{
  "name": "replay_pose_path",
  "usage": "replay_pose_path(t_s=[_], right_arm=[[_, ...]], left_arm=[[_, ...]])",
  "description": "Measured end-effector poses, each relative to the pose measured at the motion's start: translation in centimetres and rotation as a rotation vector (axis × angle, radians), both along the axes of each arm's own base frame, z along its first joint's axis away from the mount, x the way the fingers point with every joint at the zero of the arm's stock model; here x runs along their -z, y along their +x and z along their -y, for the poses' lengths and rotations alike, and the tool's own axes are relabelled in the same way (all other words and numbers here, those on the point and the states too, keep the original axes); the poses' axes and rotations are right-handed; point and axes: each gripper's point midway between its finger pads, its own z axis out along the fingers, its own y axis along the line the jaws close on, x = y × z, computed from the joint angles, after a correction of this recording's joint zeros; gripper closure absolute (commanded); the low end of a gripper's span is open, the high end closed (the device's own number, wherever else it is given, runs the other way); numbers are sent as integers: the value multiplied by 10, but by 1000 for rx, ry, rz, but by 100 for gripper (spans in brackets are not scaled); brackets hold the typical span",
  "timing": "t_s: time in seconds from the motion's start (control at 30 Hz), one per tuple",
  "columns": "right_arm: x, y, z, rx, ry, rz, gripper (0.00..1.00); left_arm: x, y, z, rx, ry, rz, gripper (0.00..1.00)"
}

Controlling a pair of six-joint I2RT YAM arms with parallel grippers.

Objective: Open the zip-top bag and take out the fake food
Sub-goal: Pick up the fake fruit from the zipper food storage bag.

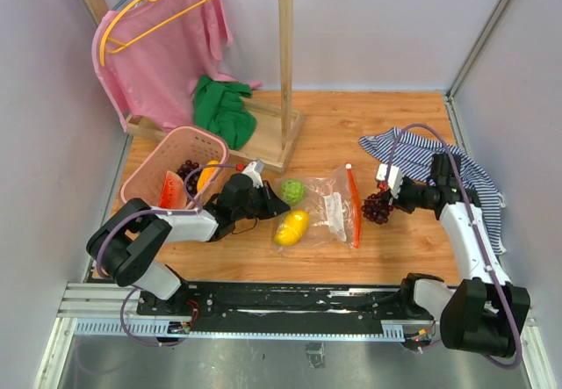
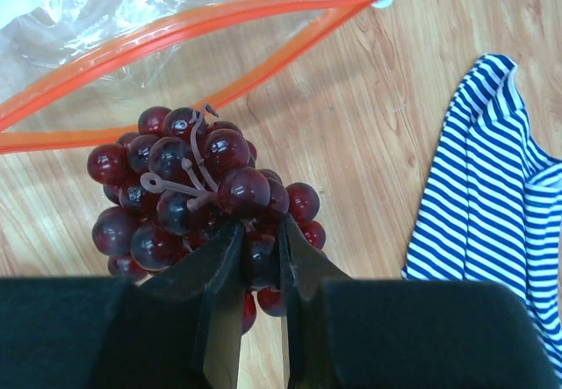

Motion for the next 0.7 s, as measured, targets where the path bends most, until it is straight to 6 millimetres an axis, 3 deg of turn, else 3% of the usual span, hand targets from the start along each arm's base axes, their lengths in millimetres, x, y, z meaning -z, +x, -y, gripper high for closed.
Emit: replay_pose_path(t_s=[0.1, 0.33, 0.5, 0.7], right_arm=[[-4, 1, 4, 22, 7, 9, 99], [-18, 4, 6, 36, 36, 45, 99], [-25, 5, 1, 25, 65, 52, 99], [-33, 2, -6, 8, 112, 41, 99]], left_arm=[[-1, 1, 0, -1, -2, 4, 88], [-2, 0, 0, 6, 2, 10, 42], [-18, 1, -6, -7, 4, 53, 29], [-56, 1, -17, -33, -10, 160, 24]])
